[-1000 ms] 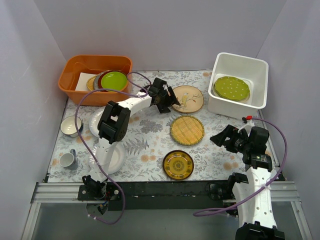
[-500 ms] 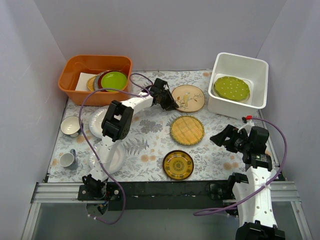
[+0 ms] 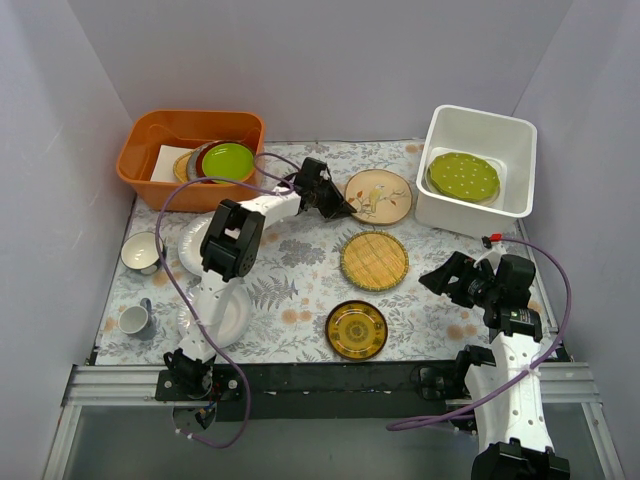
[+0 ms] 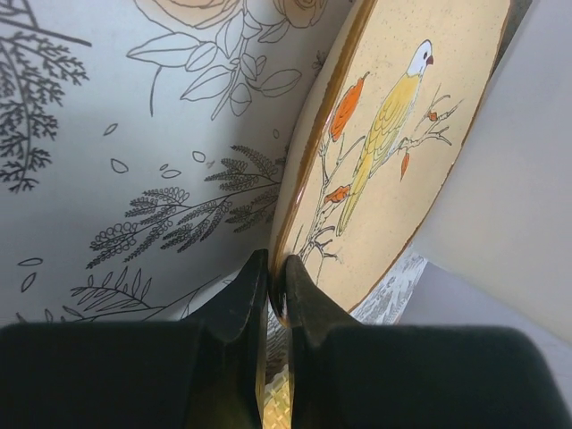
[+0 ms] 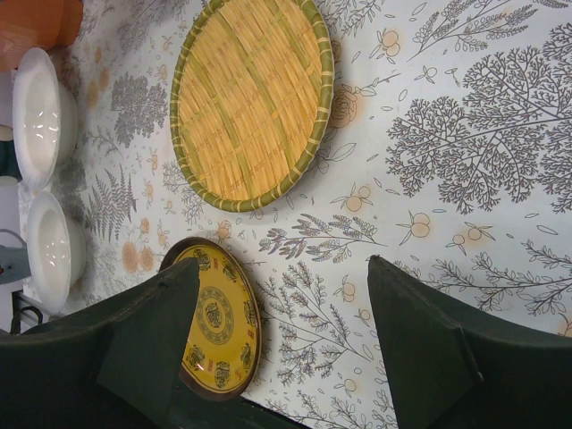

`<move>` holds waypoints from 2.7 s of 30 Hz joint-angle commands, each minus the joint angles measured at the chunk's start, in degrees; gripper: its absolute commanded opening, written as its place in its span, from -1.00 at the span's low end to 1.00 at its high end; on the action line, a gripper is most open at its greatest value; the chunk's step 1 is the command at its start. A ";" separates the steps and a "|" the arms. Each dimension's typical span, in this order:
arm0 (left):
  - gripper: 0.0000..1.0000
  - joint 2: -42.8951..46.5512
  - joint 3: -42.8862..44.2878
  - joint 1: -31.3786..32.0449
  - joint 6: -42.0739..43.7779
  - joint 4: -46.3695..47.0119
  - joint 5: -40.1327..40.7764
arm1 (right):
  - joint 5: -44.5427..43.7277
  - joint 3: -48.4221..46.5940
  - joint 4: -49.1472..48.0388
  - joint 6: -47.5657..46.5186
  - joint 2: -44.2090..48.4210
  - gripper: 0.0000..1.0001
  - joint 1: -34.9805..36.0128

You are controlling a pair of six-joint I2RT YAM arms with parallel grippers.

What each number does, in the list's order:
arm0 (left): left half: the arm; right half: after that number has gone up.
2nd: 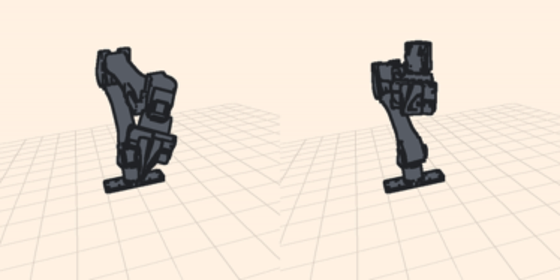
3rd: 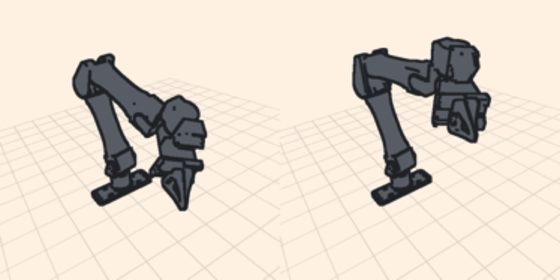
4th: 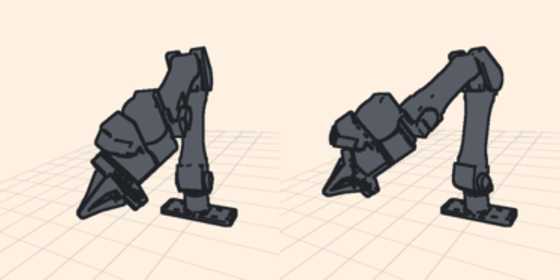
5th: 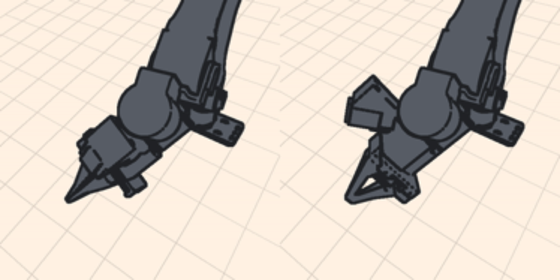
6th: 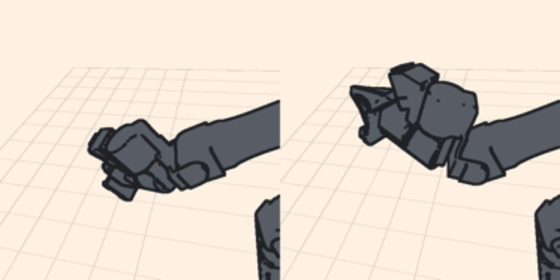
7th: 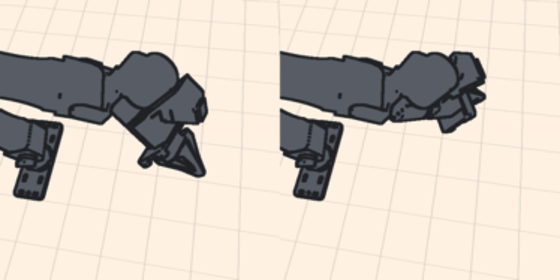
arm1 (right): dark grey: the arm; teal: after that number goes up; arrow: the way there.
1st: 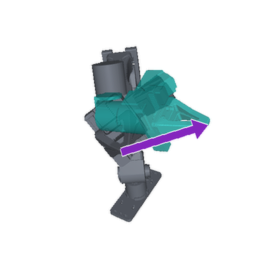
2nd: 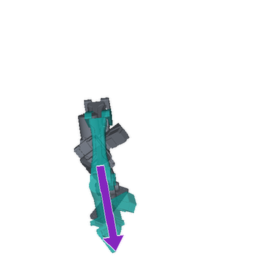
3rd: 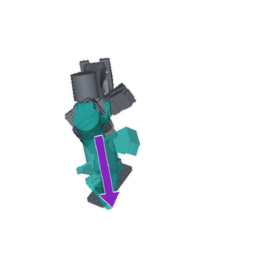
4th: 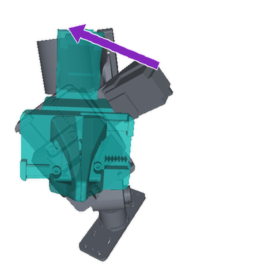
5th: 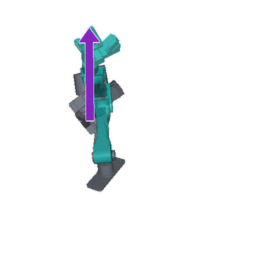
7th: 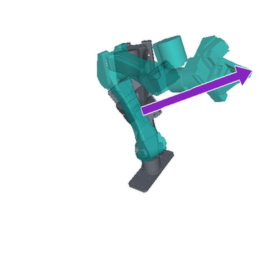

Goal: Place the plates into the plastic bin on the countertop
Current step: Pick up the plate at the center of the board, then place the plate in the plastic bin.

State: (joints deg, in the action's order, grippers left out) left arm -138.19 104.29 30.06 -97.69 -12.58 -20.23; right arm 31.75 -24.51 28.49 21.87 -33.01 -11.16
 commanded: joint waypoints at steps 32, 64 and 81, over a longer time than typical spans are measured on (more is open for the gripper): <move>-1.00 28.49 -16.65 -3.70 2.60 -2.99 4.41 | 6.48 -2.29 -1.42 0.81 0.59 0.66 0.17; -1.00 56.63 -48.30 4.64 -4.44 5.81 -0.17 | 19.49 6.67 -18.03 11.79 -1.53 0.68 0.17; -1.00 59.70 -49.18 16.96 -8.22 6.60 3.97 | 19.23 9.75 -17.15 10.74 -2.76 0.66 0.17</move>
State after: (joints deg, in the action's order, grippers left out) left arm -85.08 53.80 46.57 -103.66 -13.39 -15.18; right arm 49.89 -15.57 12.36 33.34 -35.29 -11.16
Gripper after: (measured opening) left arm 0.059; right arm 0.837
